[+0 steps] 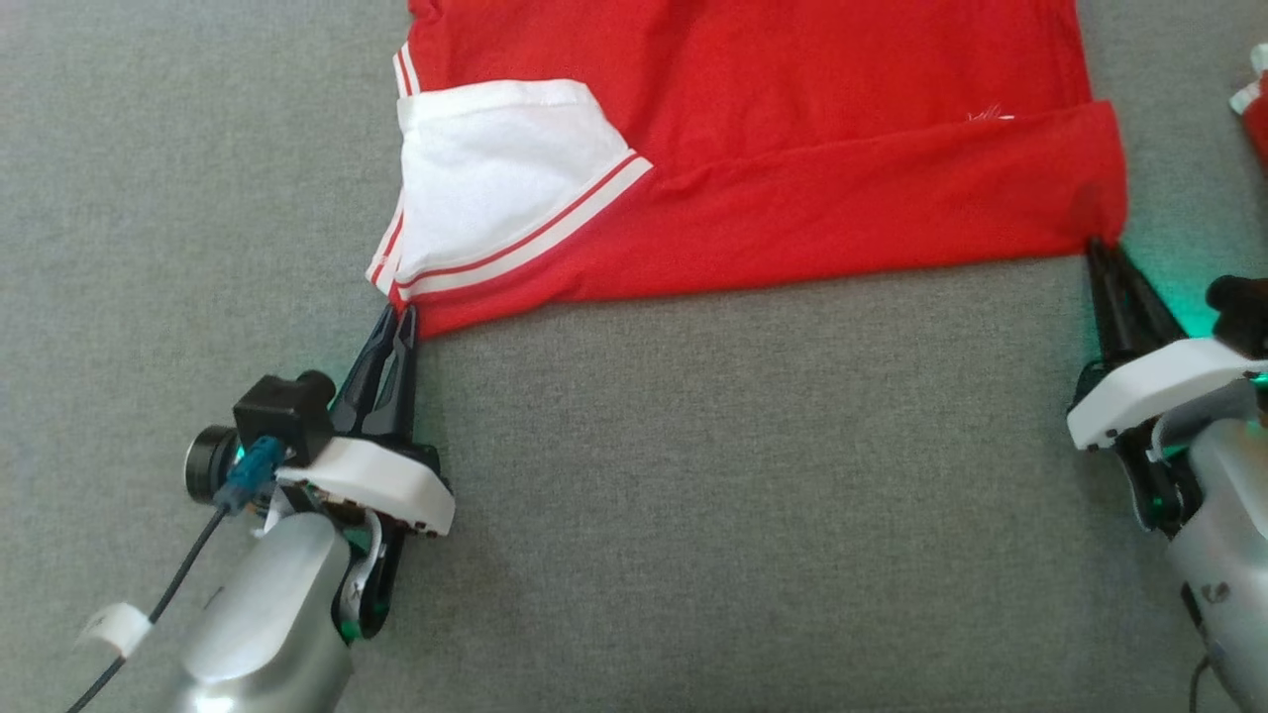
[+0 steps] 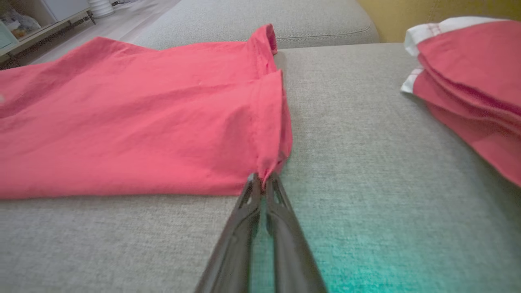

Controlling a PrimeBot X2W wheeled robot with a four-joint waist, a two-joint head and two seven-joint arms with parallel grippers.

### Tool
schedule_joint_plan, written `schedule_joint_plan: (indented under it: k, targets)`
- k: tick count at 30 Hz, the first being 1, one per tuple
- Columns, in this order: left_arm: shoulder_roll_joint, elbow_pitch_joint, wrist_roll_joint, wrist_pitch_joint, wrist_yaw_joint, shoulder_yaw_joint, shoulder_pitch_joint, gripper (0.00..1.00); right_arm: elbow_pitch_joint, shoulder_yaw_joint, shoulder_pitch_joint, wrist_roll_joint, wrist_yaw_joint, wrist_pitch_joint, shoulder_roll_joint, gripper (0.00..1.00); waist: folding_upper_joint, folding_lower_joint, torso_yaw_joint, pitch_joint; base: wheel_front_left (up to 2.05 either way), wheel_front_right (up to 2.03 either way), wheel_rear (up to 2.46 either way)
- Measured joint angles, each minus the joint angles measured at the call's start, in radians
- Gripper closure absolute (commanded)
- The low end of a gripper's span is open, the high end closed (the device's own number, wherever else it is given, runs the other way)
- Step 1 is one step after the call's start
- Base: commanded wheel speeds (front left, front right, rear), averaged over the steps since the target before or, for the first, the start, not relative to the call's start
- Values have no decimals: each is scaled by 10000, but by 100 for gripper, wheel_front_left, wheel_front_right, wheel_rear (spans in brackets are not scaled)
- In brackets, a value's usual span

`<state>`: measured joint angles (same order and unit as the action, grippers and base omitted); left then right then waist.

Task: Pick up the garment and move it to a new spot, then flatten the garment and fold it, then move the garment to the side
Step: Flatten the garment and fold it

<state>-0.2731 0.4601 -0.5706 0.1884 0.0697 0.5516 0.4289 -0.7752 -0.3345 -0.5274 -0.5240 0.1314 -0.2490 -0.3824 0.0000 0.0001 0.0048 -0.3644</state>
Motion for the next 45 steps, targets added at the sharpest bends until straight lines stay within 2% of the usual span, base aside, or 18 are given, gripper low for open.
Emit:
schedule_joint_plan:
  k: [11,15,19,28,39,40,41,42,45]
  targets:
    - [-190,-416,-4,167,-81,94,-523,100,236,-865,253,-681,0,-6,-581,100,0,-1,-8,671,0,0,0]
    - [-431,-909,-59,94,-65,115,-1047,100,752,-926,935,-836,0,-6,-955,100,0,-1,-14,956,0,0,0]
    - [-723,-1584,-226,-219,188,207,-2080,100,1164,-1014,1917,-922,0,-6,-1193,100,0,-2,-65,1256,0,0,0]
    - [-1225,-3294,-650,-834,734,410,-4293,100,2071,-351,3984,-844,0,-6,-1588,100,0,-3,-248,1616,0,0,0]
    - [-1601,-3990,-823,-1749,951,706,-4964,100,2830,500,5033,-506,0,303,-1467,100,0,-1,-261,1718,0,0,0]
    - [-1622,-4033,-823,-1795,966,725,-4963,100,2895,577,5056,-500,0,407,-1436,61,0,-1,-244,1721,0,0,0]
    - [-1632,-4084,-823,-1795,978,725,-4962,46,2961,667,5104,-493,0,474,-1402,0,0,-1,-221,1720,0,0,0]
    - [-1645,-4123,-819,-1801,984,738,-4957,0,3045,771,5172,-491,0,546,-1358,0,0,-1,-200,1718,0,0,0]
    - [-1730,-4238,-755,-1887,1078,754,-4927,0,3325,1101,5422,-462,0,658,-1279,0,0,-2,-130,1716,0,0,0]
